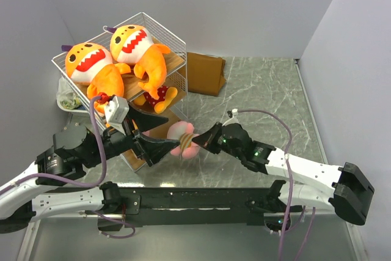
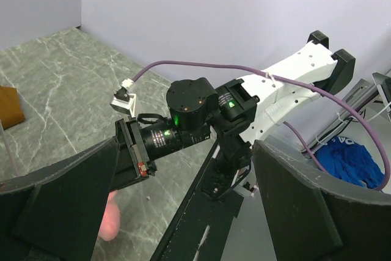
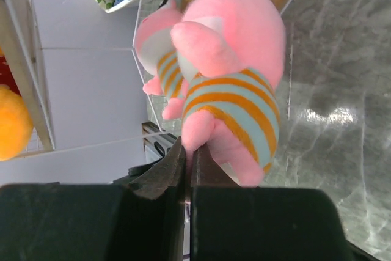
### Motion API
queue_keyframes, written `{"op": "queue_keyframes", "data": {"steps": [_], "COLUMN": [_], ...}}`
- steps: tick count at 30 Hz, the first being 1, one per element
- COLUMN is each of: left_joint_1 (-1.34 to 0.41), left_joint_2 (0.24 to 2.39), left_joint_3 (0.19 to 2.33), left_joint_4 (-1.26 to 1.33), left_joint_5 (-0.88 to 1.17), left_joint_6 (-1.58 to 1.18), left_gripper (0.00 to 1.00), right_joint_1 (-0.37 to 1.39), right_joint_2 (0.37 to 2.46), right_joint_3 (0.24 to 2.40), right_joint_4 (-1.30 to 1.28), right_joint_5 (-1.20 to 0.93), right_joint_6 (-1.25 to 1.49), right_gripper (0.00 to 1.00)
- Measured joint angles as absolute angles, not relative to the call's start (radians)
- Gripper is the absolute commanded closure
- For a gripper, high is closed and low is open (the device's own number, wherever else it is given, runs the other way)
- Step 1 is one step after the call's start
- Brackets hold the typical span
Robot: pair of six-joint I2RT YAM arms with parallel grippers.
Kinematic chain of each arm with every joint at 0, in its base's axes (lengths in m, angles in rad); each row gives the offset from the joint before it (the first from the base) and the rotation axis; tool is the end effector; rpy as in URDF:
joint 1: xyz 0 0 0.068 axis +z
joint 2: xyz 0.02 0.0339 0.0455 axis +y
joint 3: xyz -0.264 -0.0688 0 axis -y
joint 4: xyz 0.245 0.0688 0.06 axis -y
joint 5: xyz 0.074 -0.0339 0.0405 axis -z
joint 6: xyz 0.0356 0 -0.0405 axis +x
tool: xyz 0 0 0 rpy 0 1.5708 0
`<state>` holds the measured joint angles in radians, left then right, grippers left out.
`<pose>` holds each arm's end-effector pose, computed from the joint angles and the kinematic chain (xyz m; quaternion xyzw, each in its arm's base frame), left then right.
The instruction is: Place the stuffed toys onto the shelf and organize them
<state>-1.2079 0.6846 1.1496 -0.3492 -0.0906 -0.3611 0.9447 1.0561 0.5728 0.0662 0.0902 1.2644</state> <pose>0.0443 -0.1076 0.4566 0.2421 0.6196 -0.5058 0.5493 0.1403 0.1885 0.2382 0.1576 0.8227 0.4697 0.2787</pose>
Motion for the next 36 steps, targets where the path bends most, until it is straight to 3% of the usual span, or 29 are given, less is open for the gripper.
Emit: {"op": "queue_keyframes", "data": {"steps": [16,27,36], "left_joint_1": [-1.208,-1.208,-1.208], "left_joint_2": [0.683,0.684,0.691], "left_joint_3": [1.150,1.150,1.158], "left_joint_4": [-0.348,-0.349,-0.358], "left_joint_5": [-0.091,-0.084,-0.083], "left_joint_6": [-0.357,-0.358,-0.357], "left_gripper": [0.04,0.04,0.04], "right_joint_1": [0.945,0.945,0.945], "right_joint_2": [1.116,1.458,1.622], "right_joint_3": [0.564,0.612,0.661], "right_joint_4": [0.277,0.543,0.681], "right_joint_5": [0.089,0.080,0.083], "right_joint_6": [1.205,1.146,1.142], "right_gripper": [1.00,1.00,1.00]}}
